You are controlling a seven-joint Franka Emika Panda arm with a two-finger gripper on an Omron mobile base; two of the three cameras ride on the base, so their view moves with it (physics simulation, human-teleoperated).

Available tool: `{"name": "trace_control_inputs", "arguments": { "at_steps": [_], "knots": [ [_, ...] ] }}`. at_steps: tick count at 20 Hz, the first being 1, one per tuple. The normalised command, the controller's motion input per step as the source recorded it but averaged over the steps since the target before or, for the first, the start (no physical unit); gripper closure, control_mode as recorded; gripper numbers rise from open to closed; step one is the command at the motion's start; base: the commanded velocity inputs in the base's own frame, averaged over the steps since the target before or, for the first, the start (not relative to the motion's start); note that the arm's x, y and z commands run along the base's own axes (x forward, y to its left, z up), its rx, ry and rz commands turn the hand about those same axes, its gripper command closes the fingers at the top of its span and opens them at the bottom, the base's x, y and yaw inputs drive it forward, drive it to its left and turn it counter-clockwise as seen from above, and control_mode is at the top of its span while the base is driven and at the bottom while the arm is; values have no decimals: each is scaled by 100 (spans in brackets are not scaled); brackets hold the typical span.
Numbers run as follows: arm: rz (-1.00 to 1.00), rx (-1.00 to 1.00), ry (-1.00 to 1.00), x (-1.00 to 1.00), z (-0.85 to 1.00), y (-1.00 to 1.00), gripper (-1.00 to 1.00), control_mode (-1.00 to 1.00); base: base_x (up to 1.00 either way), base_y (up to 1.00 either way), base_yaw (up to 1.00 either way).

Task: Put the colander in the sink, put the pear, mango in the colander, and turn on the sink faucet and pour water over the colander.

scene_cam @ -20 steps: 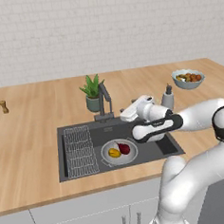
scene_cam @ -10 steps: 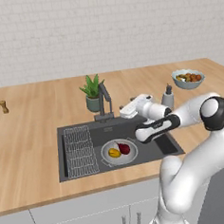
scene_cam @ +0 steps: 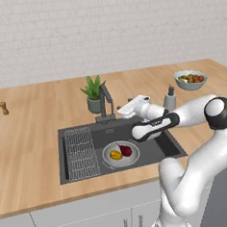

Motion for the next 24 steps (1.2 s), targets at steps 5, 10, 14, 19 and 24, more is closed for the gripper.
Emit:
{"name": "trace_control_inputs", "arguments": {
  "at_steps": [5,10,14,19,24],
  "knots": [
    [0,2,0,28,-6,17,-100,-100,0,0,0],
    [0,1,1,31,-21,3,-100,-100,0,0,0],
    [0,0,2,35,-33,1,-100,-100,0,0,0],
    [0,0,0,38,-23,0,-100,-100,0,0,0],
    [0,0,0,35,-14,0,-100,-100,0,0,0]
  ]
}}
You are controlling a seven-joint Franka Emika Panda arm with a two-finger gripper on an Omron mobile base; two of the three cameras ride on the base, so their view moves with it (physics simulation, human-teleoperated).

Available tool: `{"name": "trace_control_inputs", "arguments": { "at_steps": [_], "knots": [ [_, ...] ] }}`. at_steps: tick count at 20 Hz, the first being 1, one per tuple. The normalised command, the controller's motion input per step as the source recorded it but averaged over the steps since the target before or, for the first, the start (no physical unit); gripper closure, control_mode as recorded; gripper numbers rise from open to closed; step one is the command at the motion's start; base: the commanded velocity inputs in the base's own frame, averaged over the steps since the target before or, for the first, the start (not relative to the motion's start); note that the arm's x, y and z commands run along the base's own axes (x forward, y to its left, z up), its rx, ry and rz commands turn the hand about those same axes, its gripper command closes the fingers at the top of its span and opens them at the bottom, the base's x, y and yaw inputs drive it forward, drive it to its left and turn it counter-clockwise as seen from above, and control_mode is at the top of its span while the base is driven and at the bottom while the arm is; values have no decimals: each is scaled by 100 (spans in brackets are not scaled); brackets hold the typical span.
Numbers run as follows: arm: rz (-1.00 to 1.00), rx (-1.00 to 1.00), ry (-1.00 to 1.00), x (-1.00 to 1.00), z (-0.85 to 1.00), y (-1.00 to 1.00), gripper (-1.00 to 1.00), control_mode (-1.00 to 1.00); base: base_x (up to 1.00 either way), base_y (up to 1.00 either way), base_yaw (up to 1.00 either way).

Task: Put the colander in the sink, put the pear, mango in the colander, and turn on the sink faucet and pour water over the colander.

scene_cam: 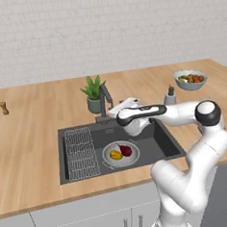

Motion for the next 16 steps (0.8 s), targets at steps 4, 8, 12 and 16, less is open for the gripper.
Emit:
{"name": "trace_control_inputs", "arguments": {
  "at_steps": [4,8,12,16],
  "knots": [
    [0,0,0,37,-15,0,-100,-100,0,0,0],
    [0,0,0,36,-5,0,-100,-100,0,0,0],
    [0,0,0,29,0,0,-100,-100,0,0,0],
    [0,0,0,21,-2,0,-100,-100,0,0,0]
  ]
}}
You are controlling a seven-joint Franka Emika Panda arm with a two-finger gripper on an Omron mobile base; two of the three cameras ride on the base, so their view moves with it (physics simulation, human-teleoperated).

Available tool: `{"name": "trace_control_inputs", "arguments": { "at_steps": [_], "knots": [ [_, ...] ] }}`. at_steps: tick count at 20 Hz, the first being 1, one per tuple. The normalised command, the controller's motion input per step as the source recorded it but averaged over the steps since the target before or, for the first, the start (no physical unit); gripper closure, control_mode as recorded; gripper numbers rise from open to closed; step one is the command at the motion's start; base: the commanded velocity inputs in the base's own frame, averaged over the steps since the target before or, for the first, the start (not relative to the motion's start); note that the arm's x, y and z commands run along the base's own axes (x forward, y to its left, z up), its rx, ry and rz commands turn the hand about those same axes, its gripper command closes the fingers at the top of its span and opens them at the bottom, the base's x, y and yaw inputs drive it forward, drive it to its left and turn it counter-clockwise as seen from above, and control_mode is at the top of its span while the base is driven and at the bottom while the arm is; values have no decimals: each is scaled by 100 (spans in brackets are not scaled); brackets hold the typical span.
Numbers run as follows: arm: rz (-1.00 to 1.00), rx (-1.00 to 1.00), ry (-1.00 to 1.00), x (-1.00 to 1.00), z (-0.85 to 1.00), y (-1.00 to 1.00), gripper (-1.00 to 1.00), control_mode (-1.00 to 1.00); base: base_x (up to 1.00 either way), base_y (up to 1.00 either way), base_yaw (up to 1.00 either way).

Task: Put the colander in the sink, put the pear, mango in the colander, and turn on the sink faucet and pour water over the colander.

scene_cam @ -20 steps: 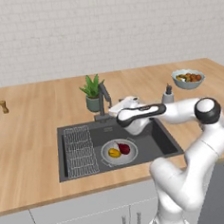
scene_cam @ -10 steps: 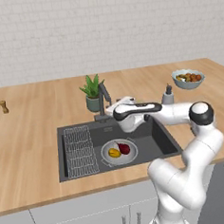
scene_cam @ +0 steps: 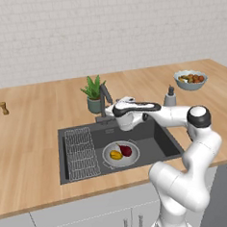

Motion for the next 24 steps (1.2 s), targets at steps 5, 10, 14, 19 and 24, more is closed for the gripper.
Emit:
{"name": "trace_control_inputs", "arguments": {
  "at_steps": [5,10,14,19,24],
  "knots": [
    [0,0,0,9,-4,0,100,-100,0,0,0],
    [0,0,0,2,-8,-5,100,-100,0,0,0],
    [0,0,0,3,-6,-17,100,-100,0,0,0],
    [0,0,0,5,0,-28,100,-100,0,0,0],
    [0,0,4,12,0,-28,100,-100,0,0,0]
  ]
}}
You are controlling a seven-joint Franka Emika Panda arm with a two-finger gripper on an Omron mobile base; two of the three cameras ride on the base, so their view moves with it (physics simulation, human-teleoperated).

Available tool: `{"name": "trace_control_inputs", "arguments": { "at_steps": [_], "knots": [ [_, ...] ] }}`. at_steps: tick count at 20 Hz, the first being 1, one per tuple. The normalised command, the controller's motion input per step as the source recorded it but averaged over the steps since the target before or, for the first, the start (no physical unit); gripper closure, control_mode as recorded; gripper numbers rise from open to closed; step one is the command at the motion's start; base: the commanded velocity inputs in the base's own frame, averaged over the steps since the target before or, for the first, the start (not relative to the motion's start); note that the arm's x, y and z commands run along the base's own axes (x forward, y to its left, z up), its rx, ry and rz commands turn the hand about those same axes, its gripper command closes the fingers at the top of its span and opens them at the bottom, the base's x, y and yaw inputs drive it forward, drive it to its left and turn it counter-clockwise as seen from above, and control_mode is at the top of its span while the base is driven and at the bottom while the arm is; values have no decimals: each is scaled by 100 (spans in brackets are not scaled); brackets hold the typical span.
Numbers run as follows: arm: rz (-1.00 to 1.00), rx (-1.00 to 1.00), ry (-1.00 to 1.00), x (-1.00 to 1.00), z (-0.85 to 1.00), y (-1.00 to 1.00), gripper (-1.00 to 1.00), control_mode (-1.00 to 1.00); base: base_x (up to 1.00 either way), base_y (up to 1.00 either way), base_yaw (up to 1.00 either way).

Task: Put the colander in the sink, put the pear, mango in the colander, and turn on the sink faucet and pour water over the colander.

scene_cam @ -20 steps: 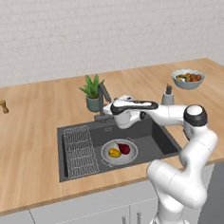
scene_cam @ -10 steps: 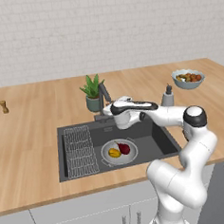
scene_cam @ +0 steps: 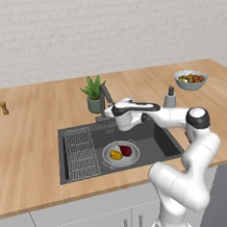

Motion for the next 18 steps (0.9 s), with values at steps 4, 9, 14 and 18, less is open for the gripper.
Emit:
{"name": "trace_control_inputs", "arguments": {
  "at_steps": [4,9,14,18],
  "knots": [
    [0,0,9,11,0,-45,100,-100,0,0,0],
    [-2,0,11,12,0,-54,100,-100,0,0,0],
    [-1,0,11,7,-2,-58,100,-100,0,0,0],
    [0,0,9,5,-2,-55,100,-100,0,0,0]
  ]
}}
